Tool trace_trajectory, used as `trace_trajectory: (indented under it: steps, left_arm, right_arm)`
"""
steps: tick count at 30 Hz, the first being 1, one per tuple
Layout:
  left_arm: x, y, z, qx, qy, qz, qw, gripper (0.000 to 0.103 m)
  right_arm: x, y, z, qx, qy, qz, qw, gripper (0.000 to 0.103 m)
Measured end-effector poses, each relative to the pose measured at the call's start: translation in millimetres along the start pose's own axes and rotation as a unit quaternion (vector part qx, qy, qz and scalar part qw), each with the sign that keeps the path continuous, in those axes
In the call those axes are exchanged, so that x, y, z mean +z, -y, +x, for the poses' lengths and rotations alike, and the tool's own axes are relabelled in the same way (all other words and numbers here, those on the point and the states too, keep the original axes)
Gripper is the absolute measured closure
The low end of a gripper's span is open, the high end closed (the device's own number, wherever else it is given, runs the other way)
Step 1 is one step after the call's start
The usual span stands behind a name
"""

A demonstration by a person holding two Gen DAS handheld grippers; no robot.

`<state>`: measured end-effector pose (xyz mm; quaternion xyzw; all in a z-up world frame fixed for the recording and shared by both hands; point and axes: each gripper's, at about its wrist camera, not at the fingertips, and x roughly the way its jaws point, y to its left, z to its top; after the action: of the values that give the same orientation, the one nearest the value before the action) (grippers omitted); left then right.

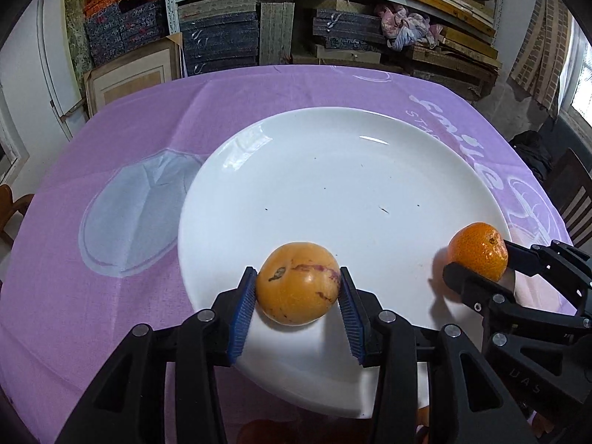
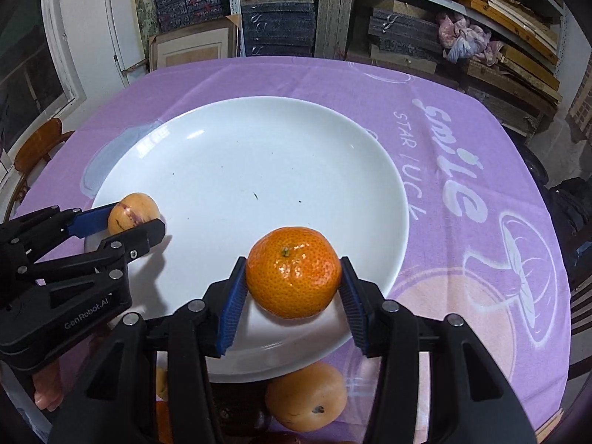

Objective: Organize fruits
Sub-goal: 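Carry both fruits onto the white plate and open both tools, then withdraw both tools from the plate back toward the fruit cluster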

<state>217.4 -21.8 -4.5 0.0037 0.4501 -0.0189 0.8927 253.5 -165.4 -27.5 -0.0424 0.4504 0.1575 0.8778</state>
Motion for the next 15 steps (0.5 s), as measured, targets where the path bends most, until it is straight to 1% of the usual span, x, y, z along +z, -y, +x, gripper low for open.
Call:
trace_trajectory:
  steps: [2, 5, 7, 8, 9, 12, 13, 14, 15]
  left_arm:
    - [-1, 2, 1, 0.011, 0.003, 0.004, 0.9999, 0.048]
    - [-2, 4, 1, 0.009, 0.004, 0.011, 0.9999, 0.041]
    - [-3, 2, -6, 0.012, 0.012, 0.005, 0.9998, 0.036]
    - [-2, -1, -12, 0.014, 0.019, -0.001, 0.9997, 0.032]
    - [-1, -4, -18, 0.016, 0.025, -0.006, 0.9995, 0.029]
    - [1, -17, -46, 0.025, 0.049, -0.021, 0.9983, 0.021]
    - [1, -20, -54, 0.028, 0.056, -0.025, 0.9977, 0.016]
    - [0, -27, -67, 0.033, 0.067, -0.031, 0.9967, 0.010]
    - [-2, -33, -79, 0.038, 0.076, -0.037, 0.9957, 0.008]
  right_arm:
    - [0, -1, 1, -0.002, 0.000, -0.003, 1.000, 0.055]
    - [-1, -6, 0, -0.013, -0.003, -0.017, 1.000, 0.053]
    - [0, -9, -6, -0.020, 0.004, -0.024, 1.000, 0.051]
    - [1, -9, -12, -0.025, 0.013, -0.024, 0.999, 0.045]
    - [1, -8, -21, -0.030, 0.026, -0.022, 0.999, 0.033]
    - [3, -1, -66, -0.038, 0.093, -0.003, 0.995, 0.017]
    - [0, 3, -89, -0.031, 0.127, 0.008, 0.991, 0.015]
    - [-3, 6, -109, -0.023, 0.154, 0.015, 0.988, 0.010]
    - [-10, 8, -131, -0.015, 0.187, 0.022, 0.982, 0.004]
